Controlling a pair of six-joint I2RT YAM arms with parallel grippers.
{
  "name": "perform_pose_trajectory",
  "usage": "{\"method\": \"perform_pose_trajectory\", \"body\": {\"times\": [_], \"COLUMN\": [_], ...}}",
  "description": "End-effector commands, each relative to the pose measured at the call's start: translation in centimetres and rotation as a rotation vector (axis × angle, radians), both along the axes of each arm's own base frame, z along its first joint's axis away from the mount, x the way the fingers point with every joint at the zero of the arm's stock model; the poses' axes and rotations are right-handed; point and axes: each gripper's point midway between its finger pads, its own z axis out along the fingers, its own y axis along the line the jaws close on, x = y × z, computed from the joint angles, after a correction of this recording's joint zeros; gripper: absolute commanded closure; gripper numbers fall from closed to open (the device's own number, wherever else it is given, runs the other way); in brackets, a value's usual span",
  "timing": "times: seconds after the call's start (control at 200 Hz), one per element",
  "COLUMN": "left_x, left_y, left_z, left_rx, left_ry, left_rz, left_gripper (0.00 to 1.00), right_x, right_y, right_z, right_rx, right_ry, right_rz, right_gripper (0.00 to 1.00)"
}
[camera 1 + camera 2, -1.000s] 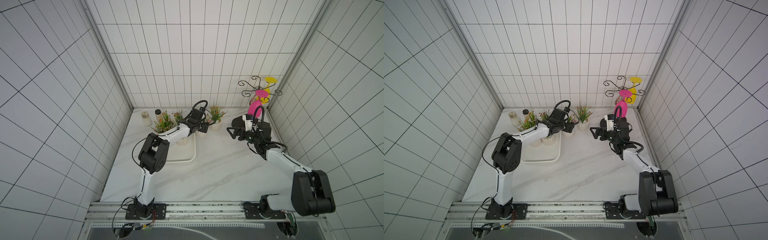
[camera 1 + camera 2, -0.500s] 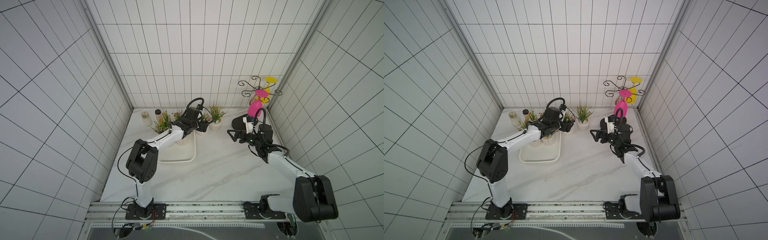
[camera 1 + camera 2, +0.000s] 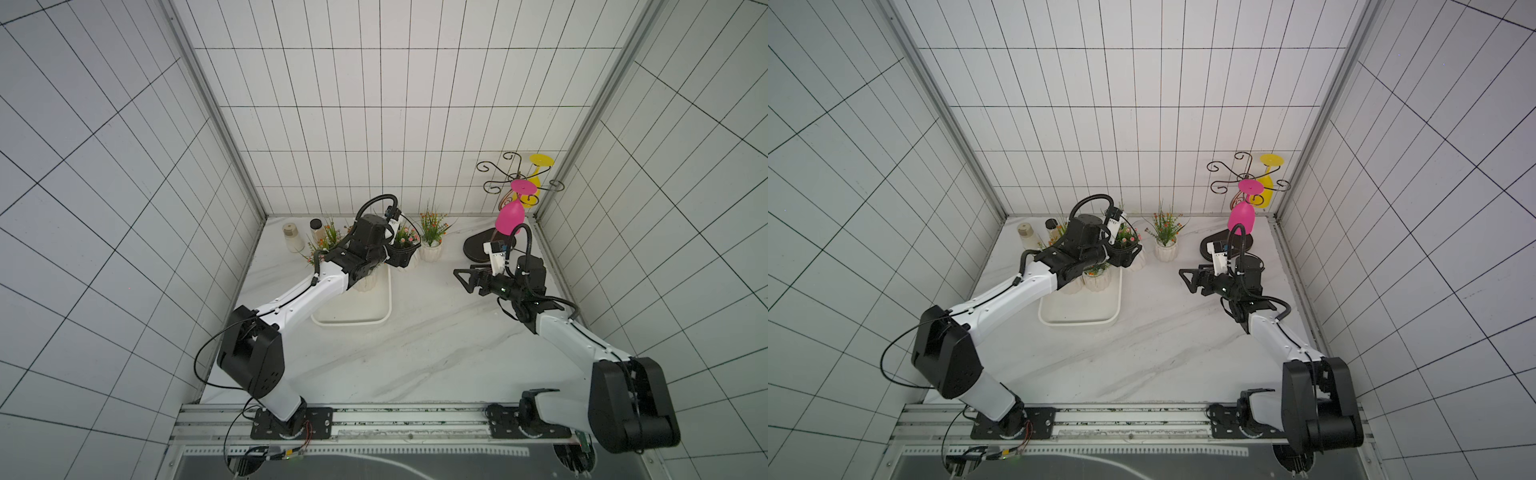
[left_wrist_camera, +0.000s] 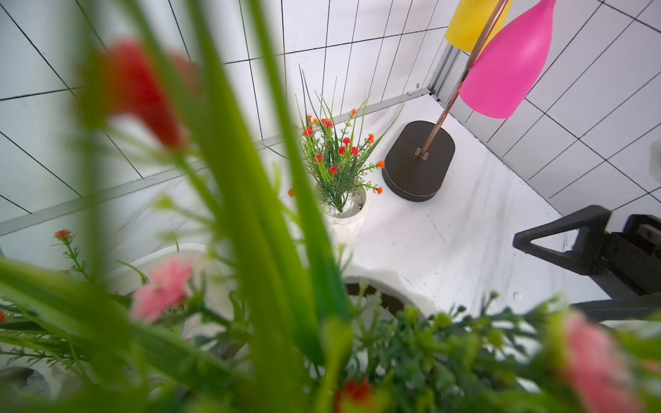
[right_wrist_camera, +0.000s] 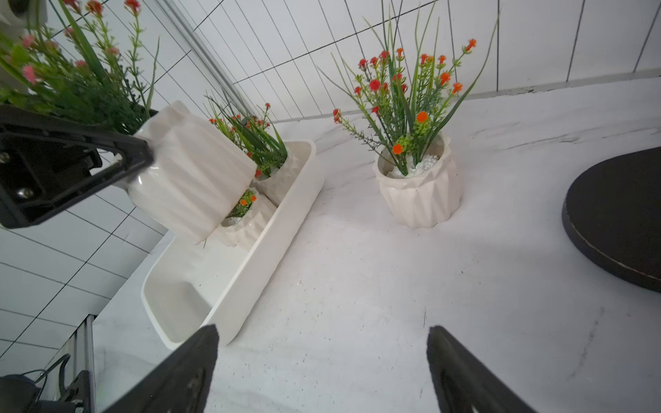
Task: Put the potted gypsophila into the storage box
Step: Pick up the baby's breath potted plant from the center of the board, then place the baby's breath potted plant at the storage box.
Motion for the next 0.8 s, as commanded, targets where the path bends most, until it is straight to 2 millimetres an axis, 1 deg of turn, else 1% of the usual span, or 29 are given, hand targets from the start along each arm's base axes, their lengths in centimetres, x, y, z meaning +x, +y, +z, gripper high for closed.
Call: {"method": "perform_pose_trajectory", "body": {"times": [0.0, 0.165, 0.295, 0.465, 0.6, 0.795], "left_x": [-1.1, -2.8, -3.7, -4.5, -5.4, -7.0], "left_y": [0.2, 0.2, 0.7, 1.9, 2.6, 4.6], "left_z": [3.7, 3.9, 3.6, 3.7, 3.4, 2.7], "left_rx": [-0.043, -0.038, -0.005, 0.008, 0.033, 0.061], "left_ry": [-0.106, -0.117, -0.113, -0.123, -0.107, -0.105], "left_rz": [-0.040, -0.101, -0.117, -0.108, -0.107, -0.073], "left_gripper": [0.50, 0.52, 0.51, 0.52, 0.52, 0.52], "right_x": [-2.0, -4.2, -5.6, -6.2, -6.4, -6.7], "right_y": [0.8, 2.3, 3.4, 4.3, 4.8, 5.4], "right_z": [0.0, -0.2, -0.4, -0.7, -0.9, -1.0], "right_rx": [0.012, 0.015, 0.000, -0.011, -0.014, -0.026], "right_ry": [-0.045, -0.079, -0.109, -0.124, -0.119, -0.137], "right_rz": [0.105, 0.239, 0.321, 0.369, 0.395, 0.423], "right_gripper": [0.10, 0.10, 0.10, 0.10, 0.11, 0.12]}}
